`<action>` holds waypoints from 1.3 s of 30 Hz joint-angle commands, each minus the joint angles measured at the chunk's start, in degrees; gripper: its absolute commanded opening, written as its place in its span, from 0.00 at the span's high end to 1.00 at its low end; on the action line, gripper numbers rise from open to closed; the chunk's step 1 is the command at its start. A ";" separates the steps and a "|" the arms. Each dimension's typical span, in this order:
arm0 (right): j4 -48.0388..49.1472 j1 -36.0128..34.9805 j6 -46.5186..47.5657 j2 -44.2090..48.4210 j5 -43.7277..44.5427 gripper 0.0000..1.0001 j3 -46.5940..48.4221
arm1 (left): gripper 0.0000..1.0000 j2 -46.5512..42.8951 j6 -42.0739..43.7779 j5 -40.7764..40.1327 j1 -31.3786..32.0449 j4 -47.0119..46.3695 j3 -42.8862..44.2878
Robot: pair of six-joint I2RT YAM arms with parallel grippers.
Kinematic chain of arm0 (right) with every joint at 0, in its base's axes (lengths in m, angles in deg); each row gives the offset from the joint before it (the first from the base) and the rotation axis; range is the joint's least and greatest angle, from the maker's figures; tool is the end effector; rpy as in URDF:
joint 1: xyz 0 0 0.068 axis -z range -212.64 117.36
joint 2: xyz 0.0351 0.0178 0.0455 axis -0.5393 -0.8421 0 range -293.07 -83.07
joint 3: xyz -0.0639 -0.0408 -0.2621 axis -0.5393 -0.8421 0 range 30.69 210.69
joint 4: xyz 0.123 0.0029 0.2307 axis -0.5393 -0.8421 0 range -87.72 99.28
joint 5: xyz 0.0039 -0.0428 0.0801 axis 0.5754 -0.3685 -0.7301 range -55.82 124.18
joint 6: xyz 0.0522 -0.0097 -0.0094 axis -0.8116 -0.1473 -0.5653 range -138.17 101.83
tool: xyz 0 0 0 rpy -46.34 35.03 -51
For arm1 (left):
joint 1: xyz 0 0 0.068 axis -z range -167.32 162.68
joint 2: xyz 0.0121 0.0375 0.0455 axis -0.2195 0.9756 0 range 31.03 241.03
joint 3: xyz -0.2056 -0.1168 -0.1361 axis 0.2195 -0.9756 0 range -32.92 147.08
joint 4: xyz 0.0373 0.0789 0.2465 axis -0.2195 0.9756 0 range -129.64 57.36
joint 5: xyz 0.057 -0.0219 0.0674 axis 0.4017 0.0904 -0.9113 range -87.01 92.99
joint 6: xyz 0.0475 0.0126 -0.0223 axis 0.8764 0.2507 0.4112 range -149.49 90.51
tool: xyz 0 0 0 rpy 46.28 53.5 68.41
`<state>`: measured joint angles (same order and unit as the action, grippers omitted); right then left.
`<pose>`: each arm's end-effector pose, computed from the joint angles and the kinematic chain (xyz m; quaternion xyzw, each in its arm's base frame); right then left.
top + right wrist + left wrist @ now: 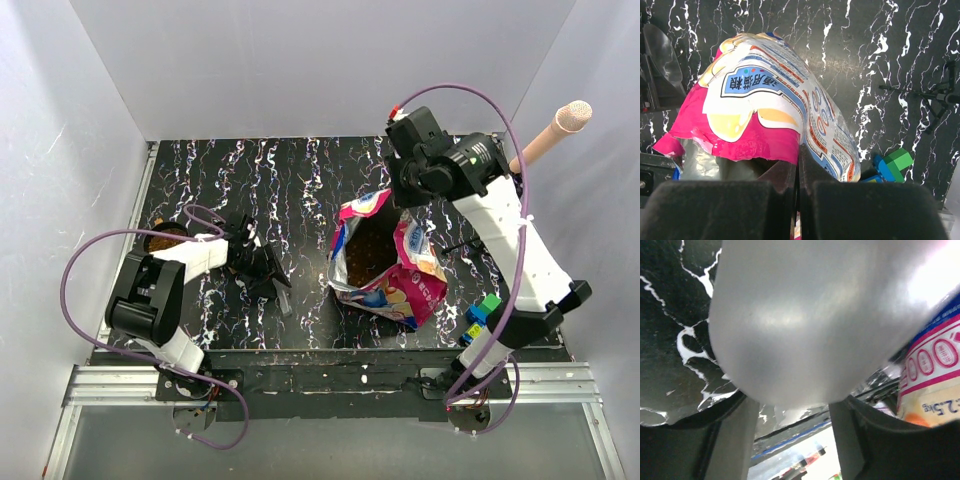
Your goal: Serve the pet food
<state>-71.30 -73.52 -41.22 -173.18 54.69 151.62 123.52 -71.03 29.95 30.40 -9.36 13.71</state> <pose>0.2119 0.1668 0.4727 -0.0827 0.9223 0.0374 0.3757 0.2528 -0.0977 0.1405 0.1717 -0.9504 0.2592 0.0124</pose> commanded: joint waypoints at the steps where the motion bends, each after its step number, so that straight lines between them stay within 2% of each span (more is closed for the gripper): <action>1: 8.25 0.89 2.56 -1.64 -3.37 0.99 12.91 | 0.39 -5.19 4.01 -1.48 -0.05 7.67 3.72; 4: 7.89 0.89 5.37 -3.85 -5.74 0.99 15.92 | 0.26 -10.39 5.41 0.81 0.04 13.46 7.75; 5: 8.41 0.89 6.08 -3.85 -6.36 0.99 16.27 | 0.15 -11.96 6.11 0.73 -0.05 16.97 10.38; 6: 8.77 0.81 6.69 -3.68 -6.88 0.99 16.19 | 0.11 -14.33 6.64 0.64 -0.05 20.13 12.58; 7: 9.12 0.89 7.05 -3.41 -7.24 0.99 16.10 | 0.02 -15.74 7.17 -0.06 -0.05 22.52 15.74; 9: 9.99 0.81 7.31 -2.27 -7.15 0.99 14.35 | 0.02 -17.86 8.22 -1.03 -0.05 27.18 22.24; 11: 11.57 0.89 7.23 -0.78 -8.64 0.99 10.58 | 0.04 -18.92 8.23 1.68 0.13 27.47 27.61; 13: 12.98 0.89 6.09 0.01 -9.78 0.99 8.11 | 0.16 -19.19 7.70 5.63 0.65 25.63 31.92; 15: 13.78 0.89 4.69 0.02 -10.75 0.99 7.49 | 0.24 -19.62 7.87 5.48 3.54 23.08 35.44; 17: 14.04 0.89 3.89 -0.24 -11.89 0.99 8.01 | 0.21 -19.45 9.45 3.11 8.27 22.45 38.61; 20: 13.61 0.81 3.71 -0.86 -12.34 0.99 8.98 | 0.04 -19.27 10.42 -1.10 13.91 21.93 40.47; 22: 12.73 0.89 3.80 -1.39 -12.08 0.99 10.20 | 0.04 -18.66 10.60 -4.44 17.25 21.84 40.99; 24: 12.11 0.89 3.89 -1.65 -11.99 0.99 11.08 | 0.12 -16.74 11.04 -6.91 19.97 22.88 41.87; 27: 11.93 0.89 3.98 -1.48 -11.72 0.99 11.09 | 0.22 -14.62 10.34 -17.26 25.43 23.94 43.19; 29: 11.58 0.89 4.15 -1.39 -11.81 0.99 11.09 | 0.28 -13.31 9.03 -22.19 26.84 23.68 43.72; 34: 9.31 0.89 3.80 -0.95 -11.99 0.99 10.73 | 0.26 -7.17 4.29 -26.16 27.72 21.30 44.50; 35: 8.77 0.89 3.89 -0.95 -11.99 0.99 10.65 | 0.31 -5.67 3.23 -27.47 27.81 22.18 45.29; 37: 8.16 0.72 4.15 -0.25 -11.46 0.98 8.46 | 0.48 -3.38 0.86 -30.64 27.81 23.33 46.09; 39: 6.23 0.28 4.24 0.54 -10.23 0.90 6.87 | 0.58 -2.32 -0.38 -32.93 27.81 24.03 47.75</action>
<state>-70.82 -72.49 -35.84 -178.69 44.53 157.30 119.58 -67.47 5.45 58.09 12.85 58.03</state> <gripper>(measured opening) 0.036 0.490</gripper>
